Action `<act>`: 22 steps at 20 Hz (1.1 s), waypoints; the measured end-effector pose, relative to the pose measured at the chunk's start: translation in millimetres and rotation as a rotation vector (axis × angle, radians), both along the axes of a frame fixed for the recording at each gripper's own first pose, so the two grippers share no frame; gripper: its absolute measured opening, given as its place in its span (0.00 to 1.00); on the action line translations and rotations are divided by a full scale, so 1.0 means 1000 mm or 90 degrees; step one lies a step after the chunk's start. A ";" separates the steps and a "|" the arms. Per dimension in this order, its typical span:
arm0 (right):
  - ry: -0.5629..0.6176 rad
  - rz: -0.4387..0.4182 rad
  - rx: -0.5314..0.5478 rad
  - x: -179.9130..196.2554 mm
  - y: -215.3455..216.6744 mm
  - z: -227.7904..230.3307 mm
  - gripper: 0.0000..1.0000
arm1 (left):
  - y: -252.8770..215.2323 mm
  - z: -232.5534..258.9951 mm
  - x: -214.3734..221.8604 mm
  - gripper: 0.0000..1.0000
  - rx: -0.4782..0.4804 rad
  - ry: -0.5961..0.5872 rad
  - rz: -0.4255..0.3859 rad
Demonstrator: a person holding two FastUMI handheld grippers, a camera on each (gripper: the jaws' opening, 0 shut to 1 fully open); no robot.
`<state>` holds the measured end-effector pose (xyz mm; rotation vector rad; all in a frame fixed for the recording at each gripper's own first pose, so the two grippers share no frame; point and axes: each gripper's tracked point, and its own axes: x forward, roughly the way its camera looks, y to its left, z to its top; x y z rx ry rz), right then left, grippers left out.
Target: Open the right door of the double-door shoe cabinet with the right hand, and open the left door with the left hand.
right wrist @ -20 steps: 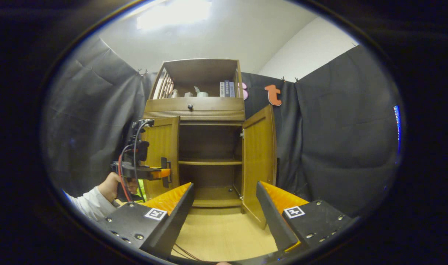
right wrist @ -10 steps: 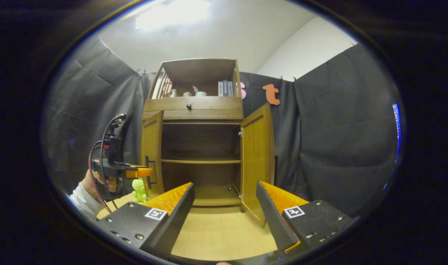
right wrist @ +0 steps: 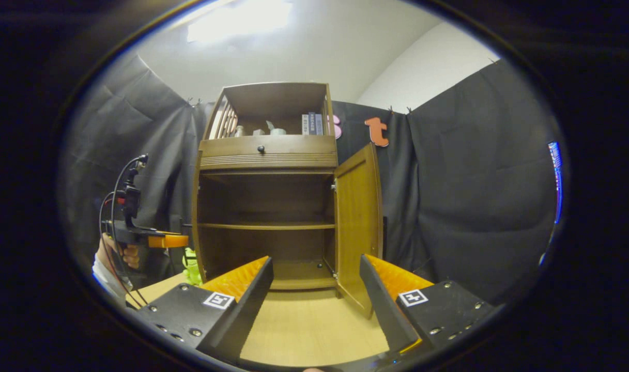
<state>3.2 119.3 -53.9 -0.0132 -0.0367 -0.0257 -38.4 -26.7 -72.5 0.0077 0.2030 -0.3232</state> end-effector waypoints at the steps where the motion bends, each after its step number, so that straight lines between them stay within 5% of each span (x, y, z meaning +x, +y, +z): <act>1: 0.000 0.002 -0.002 0.002 0.002 -0.001 0.99 | 0.003 -0.001 -0.001 0.30 0.005 0.001 0.012; 14: 0.043 0.012 -0.033 0.016 0.014 -0.026 1.00 | 0.081 -0.006 -0.009 0.28 0.061 -0.027 0.173; 16: 0.045 0.017 -0.037 0.018 0.020 -0.027 0.99 | 0.100 -0.003 -0.009 0.10 0.076 -0.030 0.201; 17: 0.047 0.021 -0.039 0.020 0.024 -0.027 0.99 | 0.102 -0.004 -0.012 0.03 0.065 -0.031 0.193; 18: 0.049 0.024 -0.041 0.021 0.027 -0.028 1.00 | 0.106 -0.005 -0.015 0.12 0.052 -0.025 0.187; 22: 0.056 0.057 -0.042 0.024 0.050 -0.031 1.00 | 0.119 -0.005 -0.020 0.11 0.029 -0.022 0.173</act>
